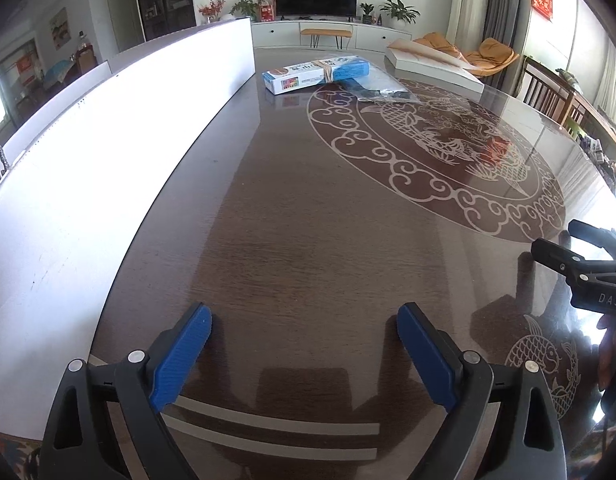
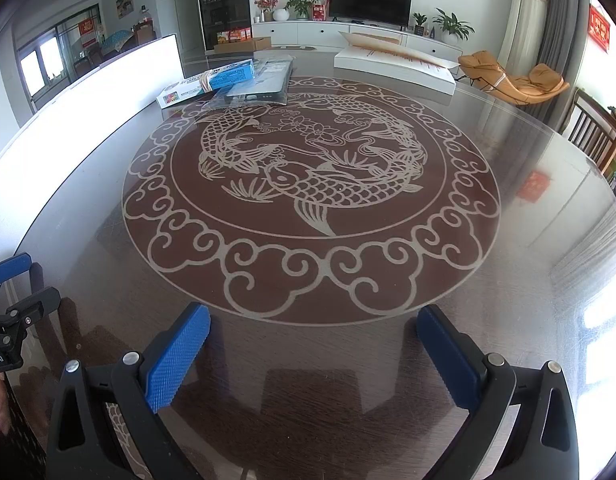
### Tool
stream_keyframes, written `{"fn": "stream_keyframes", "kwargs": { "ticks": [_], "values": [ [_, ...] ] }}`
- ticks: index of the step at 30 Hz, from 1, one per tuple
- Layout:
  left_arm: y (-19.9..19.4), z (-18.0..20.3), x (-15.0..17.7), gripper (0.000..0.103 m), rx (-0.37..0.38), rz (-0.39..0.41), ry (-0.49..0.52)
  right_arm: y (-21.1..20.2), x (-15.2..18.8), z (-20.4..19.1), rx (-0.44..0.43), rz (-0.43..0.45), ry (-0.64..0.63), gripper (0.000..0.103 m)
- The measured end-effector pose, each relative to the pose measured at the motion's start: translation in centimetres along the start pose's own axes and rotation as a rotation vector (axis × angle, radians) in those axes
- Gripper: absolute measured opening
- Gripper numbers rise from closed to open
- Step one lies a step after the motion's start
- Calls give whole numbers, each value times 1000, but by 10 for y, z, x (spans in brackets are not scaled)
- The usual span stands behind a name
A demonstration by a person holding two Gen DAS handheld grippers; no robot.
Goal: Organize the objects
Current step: 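Withdraw both open tools back over the table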
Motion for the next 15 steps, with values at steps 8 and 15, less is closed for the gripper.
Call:
{"fn": "stream_keyframes", "kwargs": {
  "ticks": [8,15],
  "values": [
    [9,-26,-11,103,-39,32,-56,21,-28,2,-33,-52,-41,103],
    [9,-25,-10,103,-38,39,-57,82,-149,-14,-102,-37,-27,103]
  ]
}}
Point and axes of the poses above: each gripper's, at about its wrist camera, not at the fingertips, and y roughly the way its jaws point, z to its right, x to its underside, the point moved 7 cm from there along y, roughly the way its jaws point, and after that the axes turned 3 degrees about -x, right-handed, at the moved point
